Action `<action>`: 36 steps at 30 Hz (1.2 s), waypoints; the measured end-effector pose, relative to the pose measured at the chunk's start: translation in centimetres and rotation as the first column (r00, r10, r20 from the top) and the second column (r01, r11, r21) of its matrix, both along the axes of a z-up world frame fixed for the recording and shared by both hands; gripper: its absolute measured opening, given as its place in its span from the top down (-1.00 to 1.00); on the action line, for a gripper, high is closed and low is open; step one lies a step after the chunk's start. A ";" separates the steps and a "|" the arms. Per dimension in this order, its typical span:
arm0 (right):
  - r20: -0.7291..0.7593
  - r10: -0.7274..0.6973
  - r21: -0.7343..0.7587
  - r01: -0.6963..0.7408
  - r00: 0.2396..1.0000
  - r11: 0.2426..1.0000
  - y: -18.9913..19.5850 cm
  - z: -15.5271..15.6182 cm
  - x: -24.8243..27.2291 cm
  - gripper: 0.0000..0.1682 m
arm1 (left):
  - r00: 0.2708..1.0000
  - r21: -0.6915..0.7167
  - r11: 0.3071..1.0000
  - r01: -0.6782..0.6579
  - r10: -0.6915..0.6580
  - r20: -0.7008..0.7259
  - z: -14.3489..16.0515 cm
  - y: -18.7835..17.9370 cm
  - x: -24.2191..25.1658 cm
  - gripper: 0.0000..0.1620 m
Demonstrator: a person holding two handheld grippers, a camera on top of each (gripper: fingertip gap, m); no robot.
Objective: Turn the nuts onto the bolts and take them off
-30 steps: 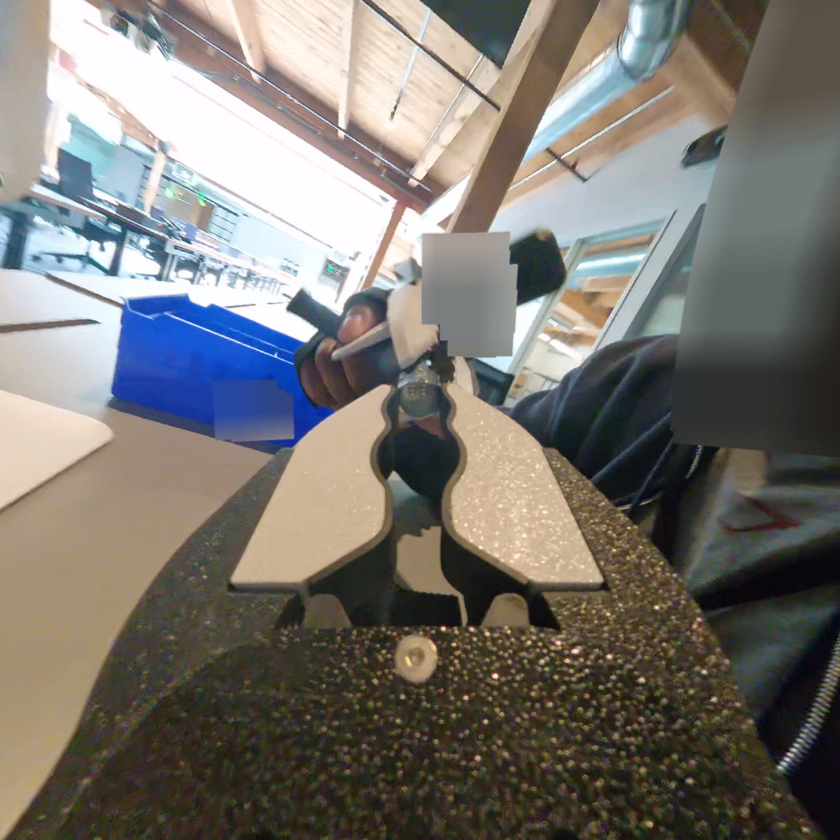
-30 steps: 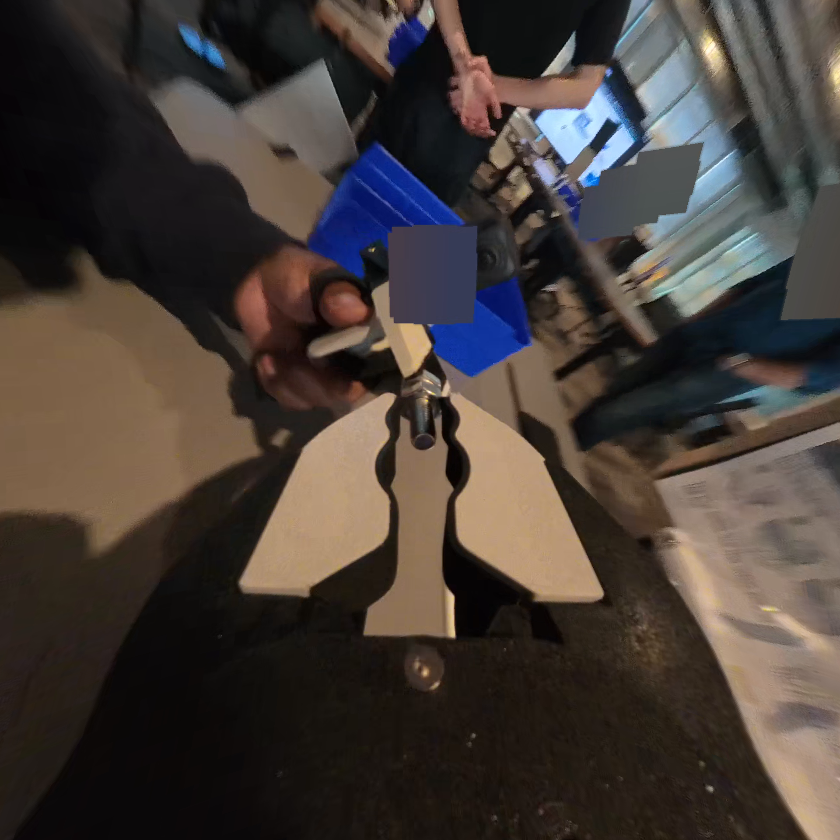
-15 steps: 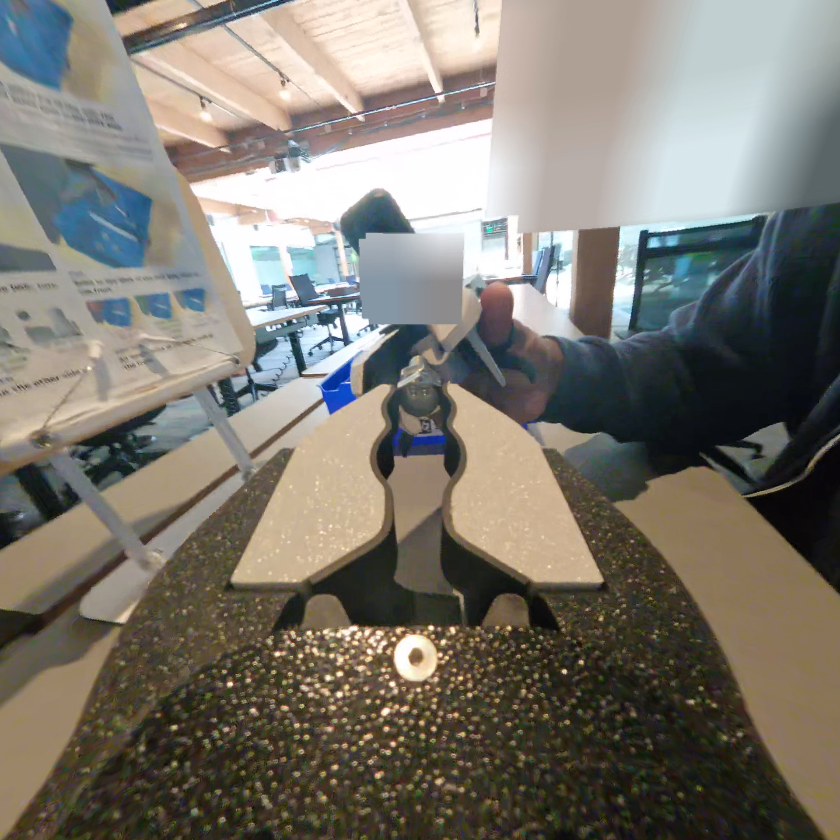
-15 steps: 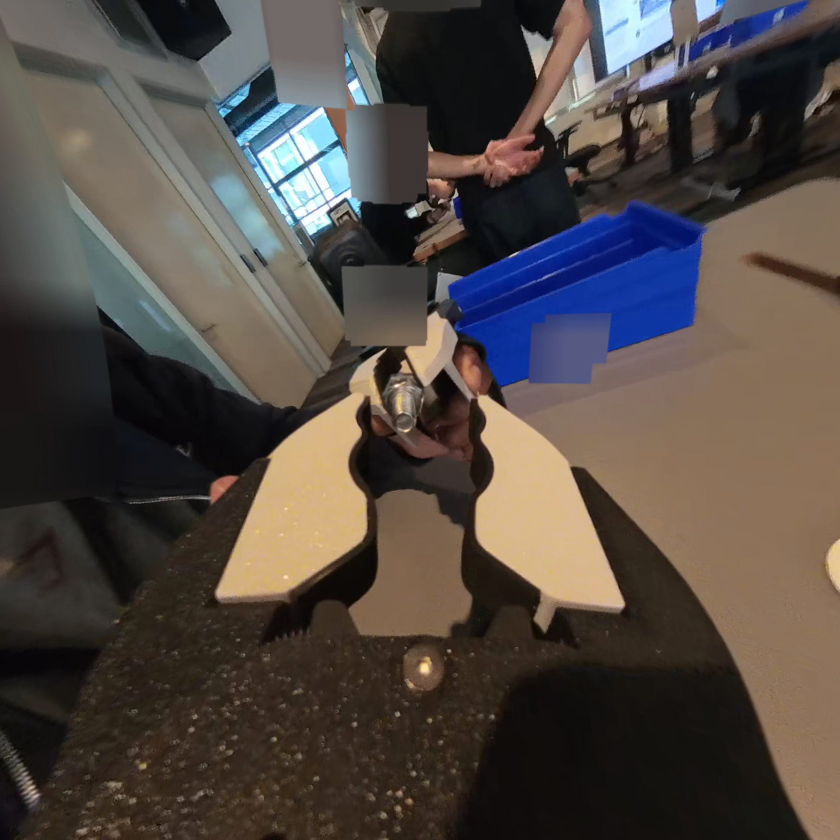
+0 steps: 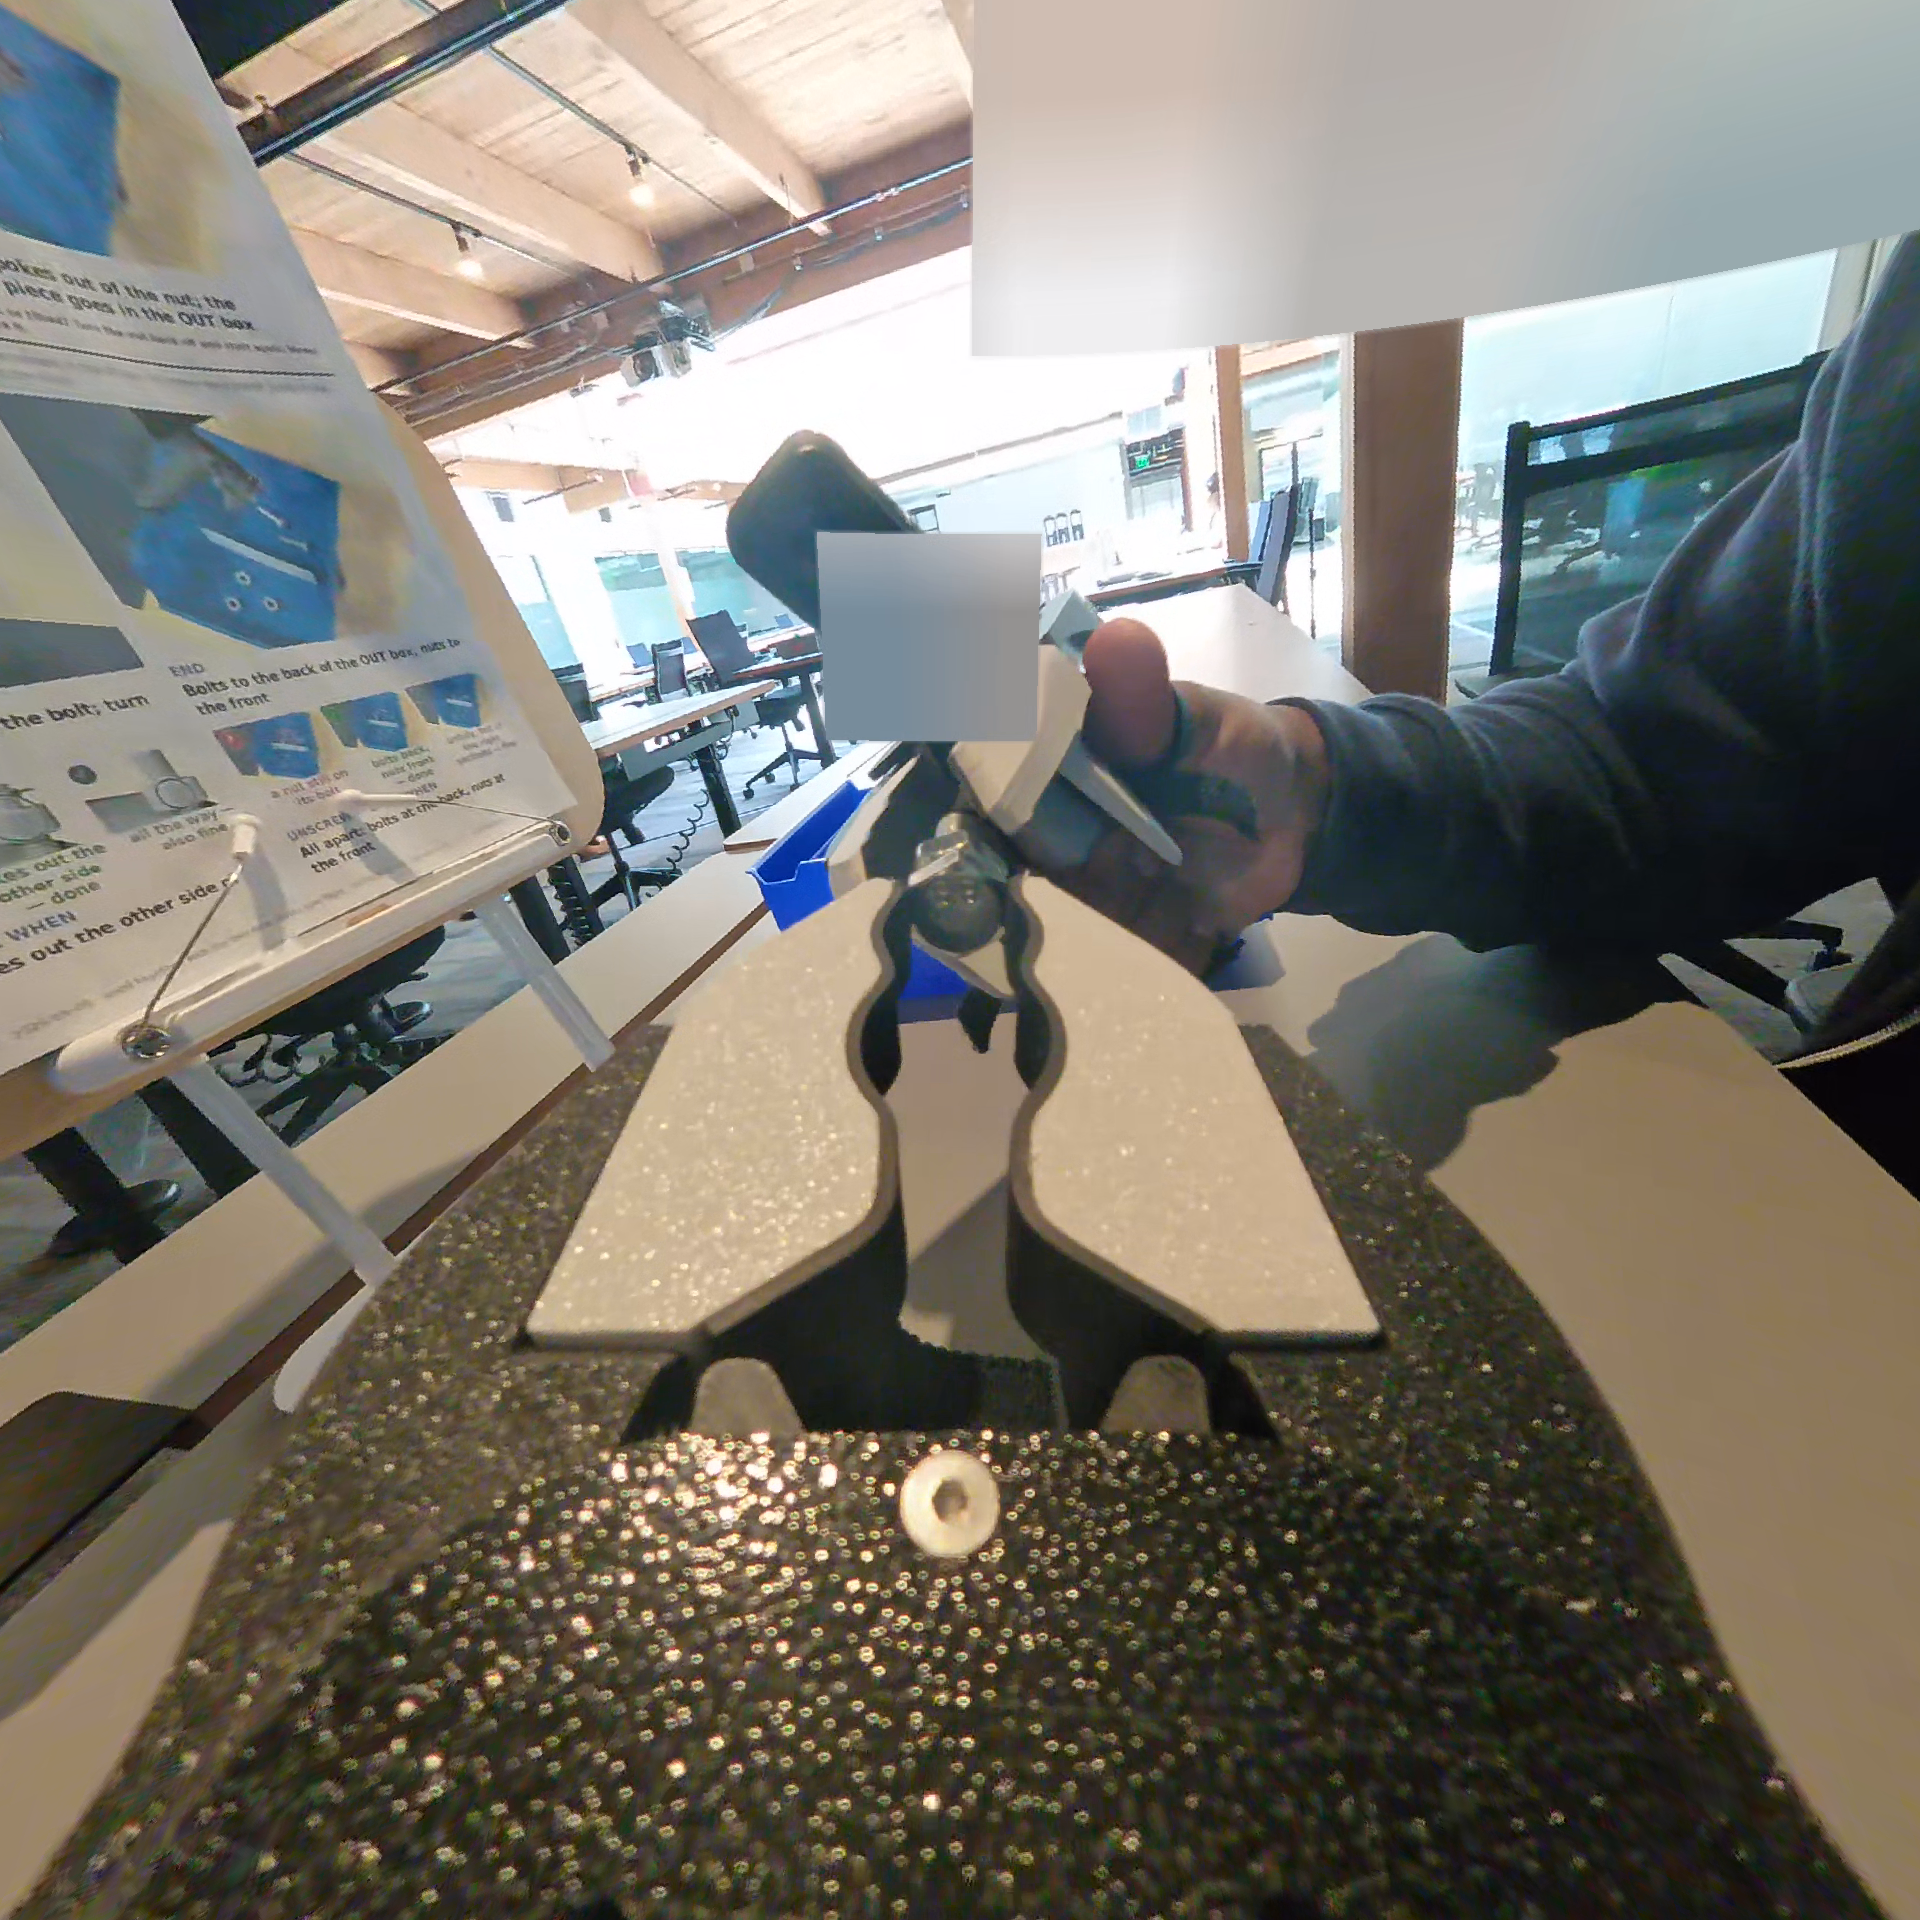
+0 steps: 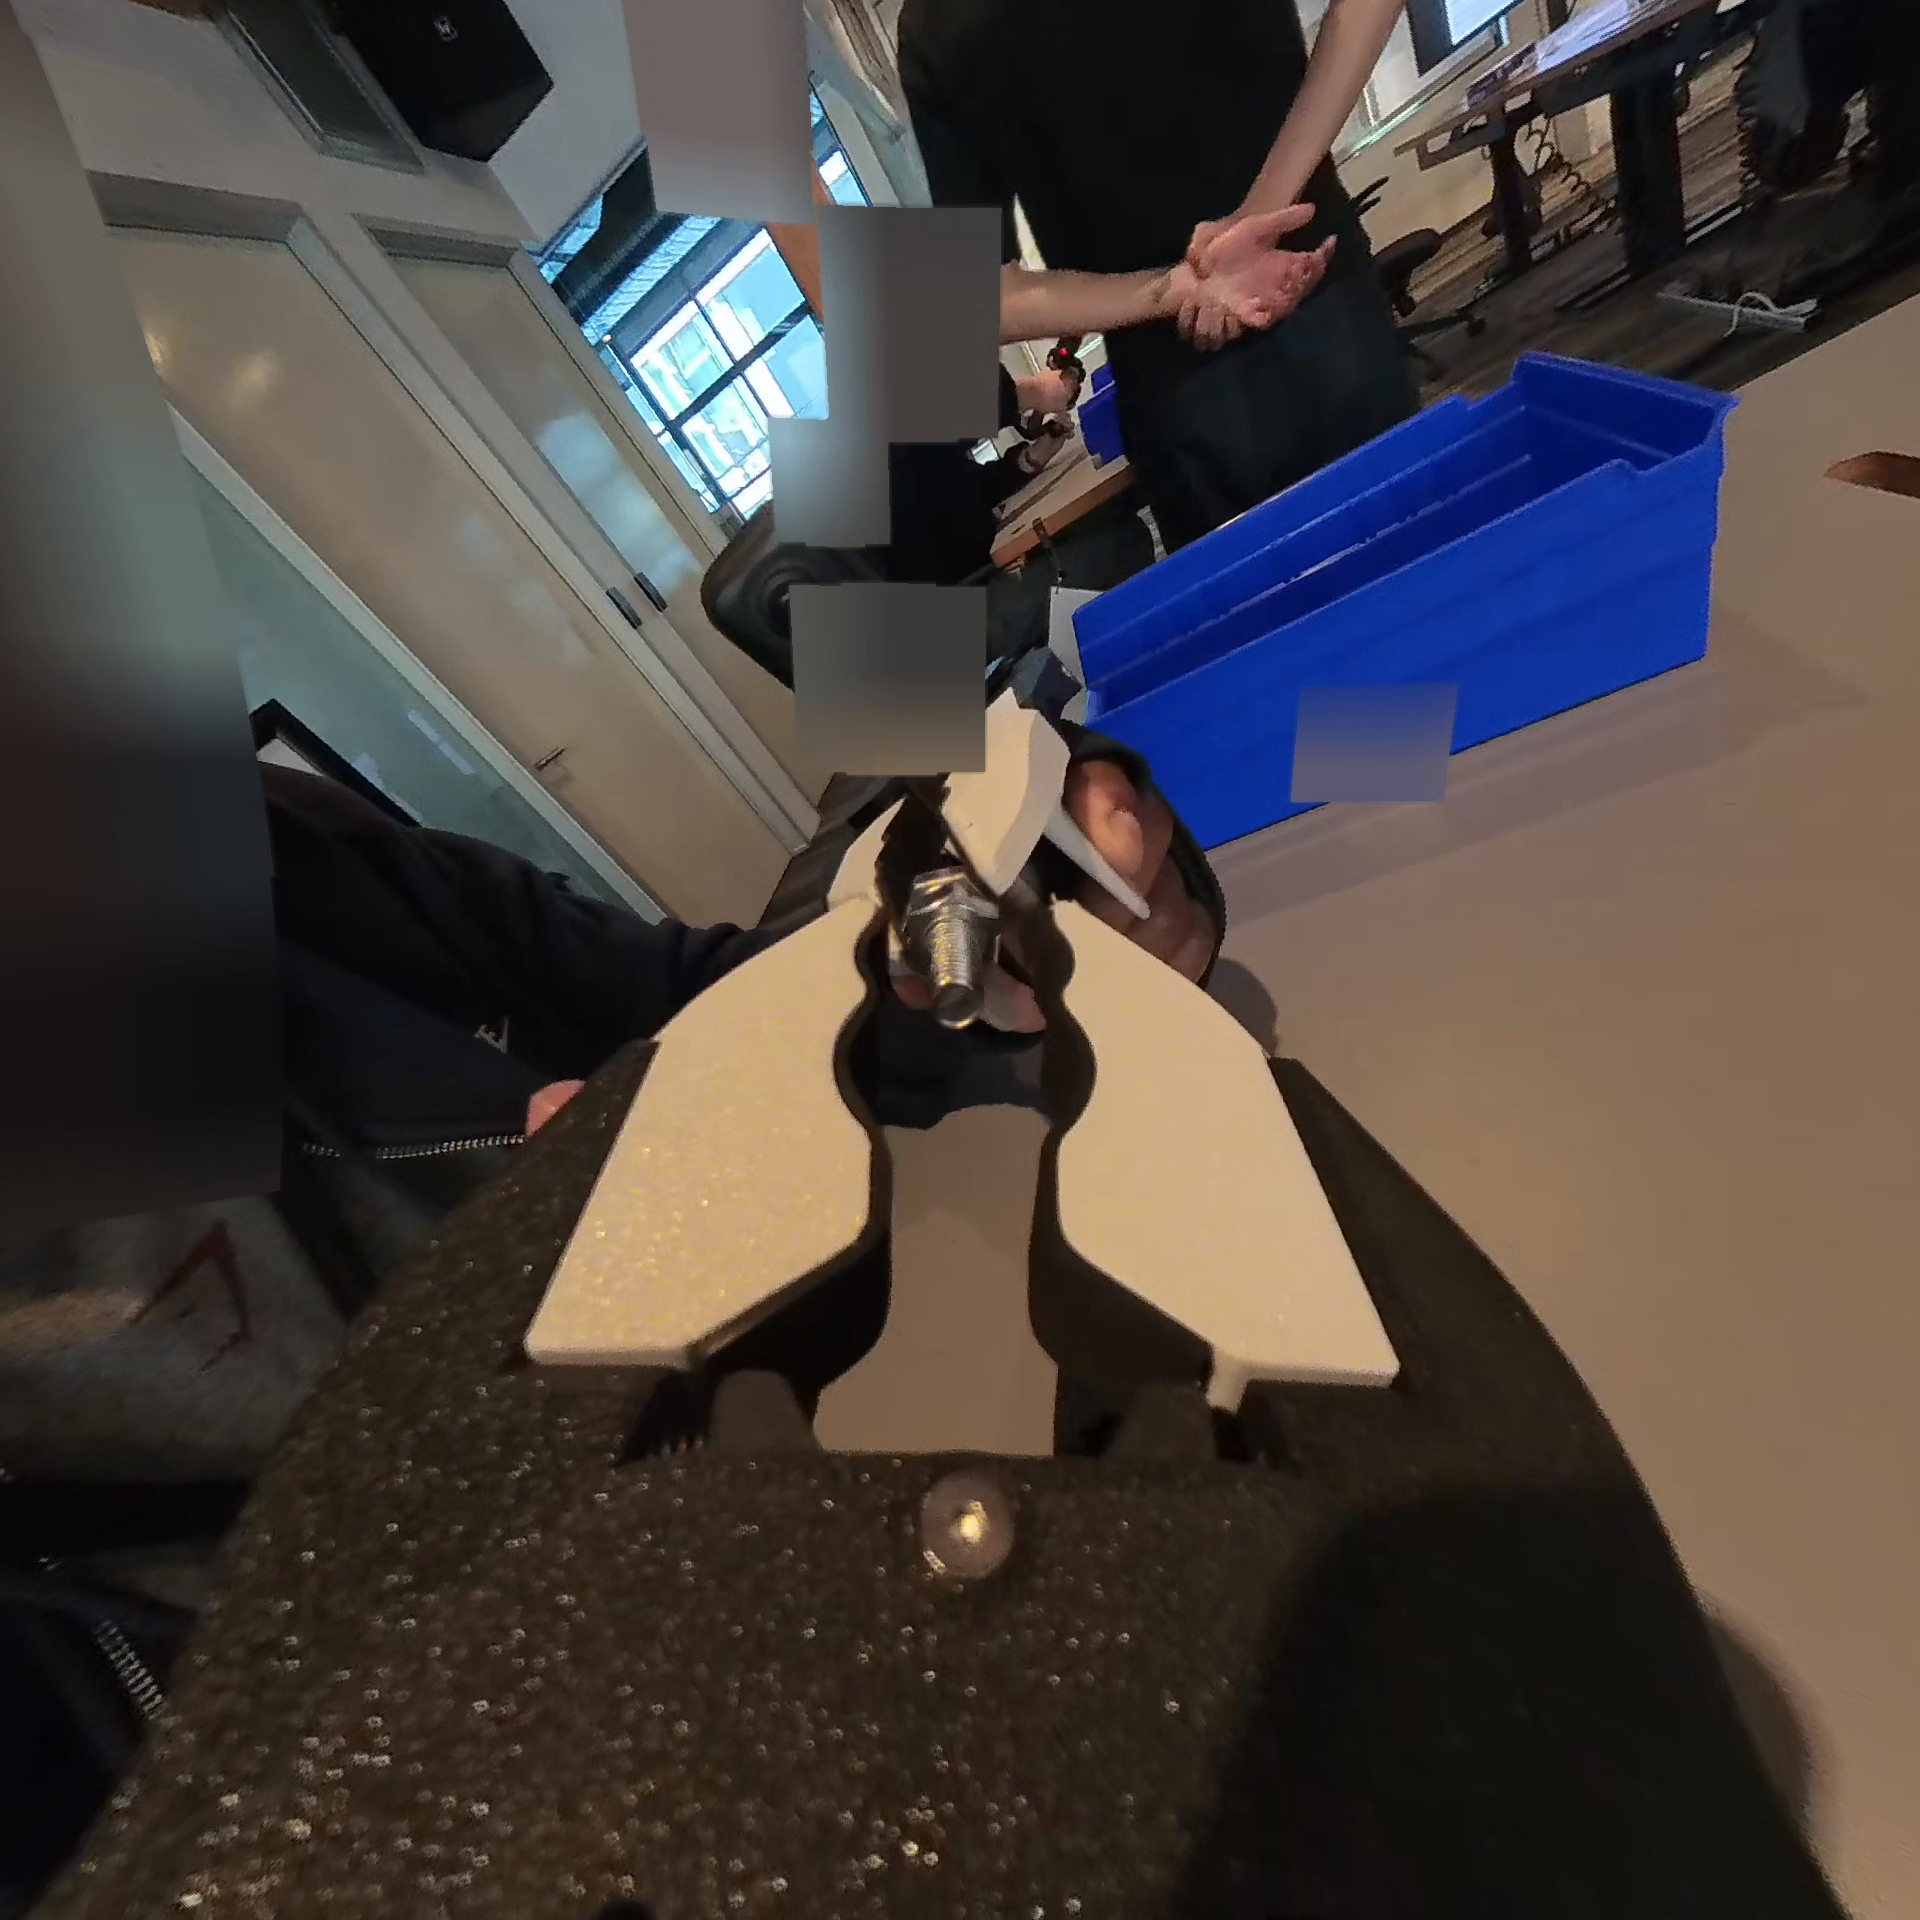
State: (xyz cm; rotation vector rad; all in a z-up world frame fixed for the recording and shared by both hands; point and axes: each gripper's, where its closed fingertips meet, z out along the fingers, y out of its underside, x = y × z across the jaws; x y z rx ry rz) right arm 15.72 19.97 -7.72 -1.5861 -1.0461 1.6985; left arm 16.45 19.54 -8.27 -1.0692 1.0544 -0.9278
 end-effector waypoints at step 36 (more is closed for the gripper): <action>0.004 -0.038 0.136 0.037 0.999 0.990 0.6 -0.1 0.4 0.57 | 0.994 -0.139 0.988 0.073 -0.061 0.088 0.1 0.5 -0.5 0.80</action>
